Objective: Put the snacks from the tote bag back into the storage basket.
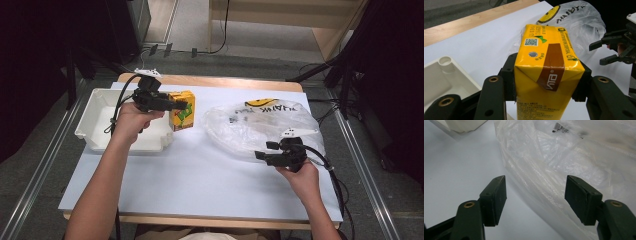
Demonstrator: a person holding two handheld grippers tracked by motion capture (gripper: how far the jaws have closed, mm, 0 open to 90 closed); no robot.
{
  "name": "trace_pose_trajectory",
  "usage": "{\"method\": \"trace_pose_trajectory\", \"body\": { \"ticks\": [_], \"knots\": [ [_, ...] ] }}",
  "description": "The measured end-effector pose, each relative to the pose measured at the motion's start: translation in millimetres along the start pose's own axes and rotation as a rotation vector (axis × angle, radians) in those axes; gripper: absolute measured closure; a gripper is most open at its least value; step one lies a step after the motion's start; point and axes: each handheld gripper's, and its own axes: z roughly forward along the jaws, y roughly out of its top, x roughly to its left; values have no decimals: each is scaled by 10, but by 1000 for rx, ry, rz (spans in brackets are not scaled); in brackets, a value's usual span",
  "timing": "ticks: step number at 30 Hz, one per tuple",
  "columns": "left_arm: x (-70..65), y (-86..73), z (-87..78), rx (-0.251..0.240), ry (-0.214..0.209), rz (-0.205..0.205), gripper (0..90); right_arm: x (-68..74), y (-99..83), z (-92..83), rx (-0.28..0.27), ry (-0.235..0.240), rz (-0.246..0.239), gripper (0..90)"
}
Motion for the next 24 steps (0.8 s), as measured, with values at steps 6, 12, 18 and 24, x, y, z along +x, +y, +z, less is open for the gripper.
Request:
{"method": "trace_pose_trajectory", "body": {
  "ticks": [6, 12, 18, 24],
  "knots": [
    [39, 1, -83, -20, 14, -1, 521, 3, 0, 4, 3, 2, -5, 348],
    [98, -12, -154, -31, 35, -15, 521, 2, 0, 5, 2, 5, -3, 348],
    [143, -24, -198, -32, 44, -22, 521, 0, 1, 4, 1, 6, -2, 348],
    [193, -40, -233, -29, 58, -28, 521, 0, 0, 8, 2, 8, 0, 348]
  ]
}}
